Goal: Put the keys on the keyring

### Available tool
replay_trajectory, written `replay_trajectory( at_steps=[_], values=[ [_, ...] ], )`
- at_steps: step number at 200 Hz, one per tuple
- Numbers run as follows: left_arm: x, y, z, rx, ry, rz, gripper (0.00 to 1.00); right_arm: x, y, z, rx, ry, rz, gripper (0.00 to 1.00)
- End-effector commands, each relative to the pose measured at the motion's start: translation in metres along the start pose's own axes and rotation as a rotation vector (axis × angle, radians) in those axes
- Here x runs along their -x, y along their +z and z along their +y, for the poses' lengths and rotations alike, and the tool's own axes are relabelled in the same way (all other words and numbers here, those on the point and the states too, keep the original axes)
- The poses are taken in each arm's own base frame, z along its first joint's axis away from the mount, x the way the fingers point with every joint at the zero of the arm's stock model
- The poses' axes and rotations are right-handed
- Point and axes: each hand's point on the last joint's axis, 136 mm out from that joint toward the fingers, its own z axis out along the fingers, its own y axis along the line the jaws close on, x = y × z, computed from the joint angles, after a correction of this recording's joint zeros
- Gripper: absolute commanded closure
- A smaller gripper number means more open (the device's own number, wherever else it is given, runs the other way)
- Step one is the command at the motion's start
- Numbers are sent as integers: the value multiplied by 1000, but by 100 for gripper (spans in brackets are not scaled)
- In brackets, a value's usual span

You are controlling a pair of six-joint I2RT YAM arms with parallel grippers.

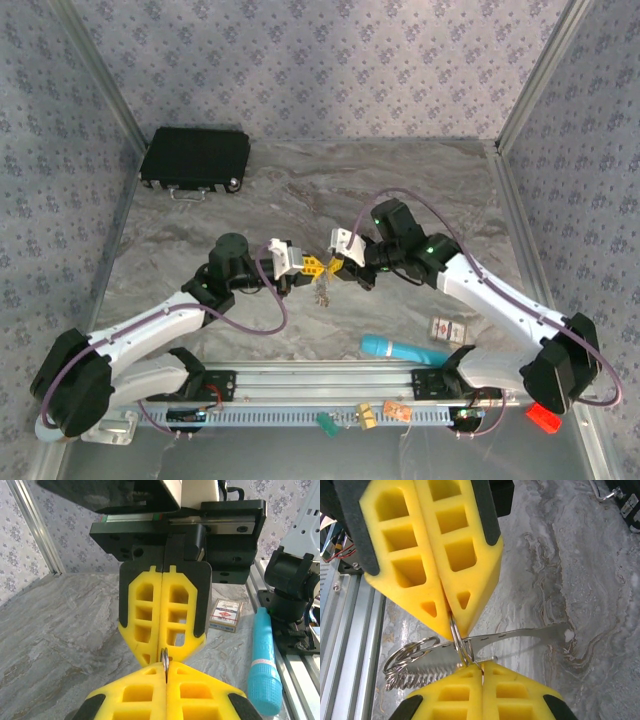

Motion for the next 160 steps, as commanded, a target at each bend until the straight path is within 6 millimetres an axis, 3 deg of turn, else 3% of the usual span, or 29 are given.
replay_trajectory(
  at_steps=[1,24,41,118,160],
  values=[
    [42,-7,-9,-33,86,-138,100,1,-3,-1,-9,25,18,99],
    [37,-6,-9,-28,77,-130,100,14,-13,0,-29,-1,-56,77],
    [32,-6,-8,-21,65,-127,100,19,-19,1,-46,-19,-98,72],
    [32,-5,-8,-21,48,-144,100,29,-14,5,-4,-23,-141,74],
    [31,-4,-7,-23,45,-145,100,33,-10,4,14,-27,-157,85]
  ],
)
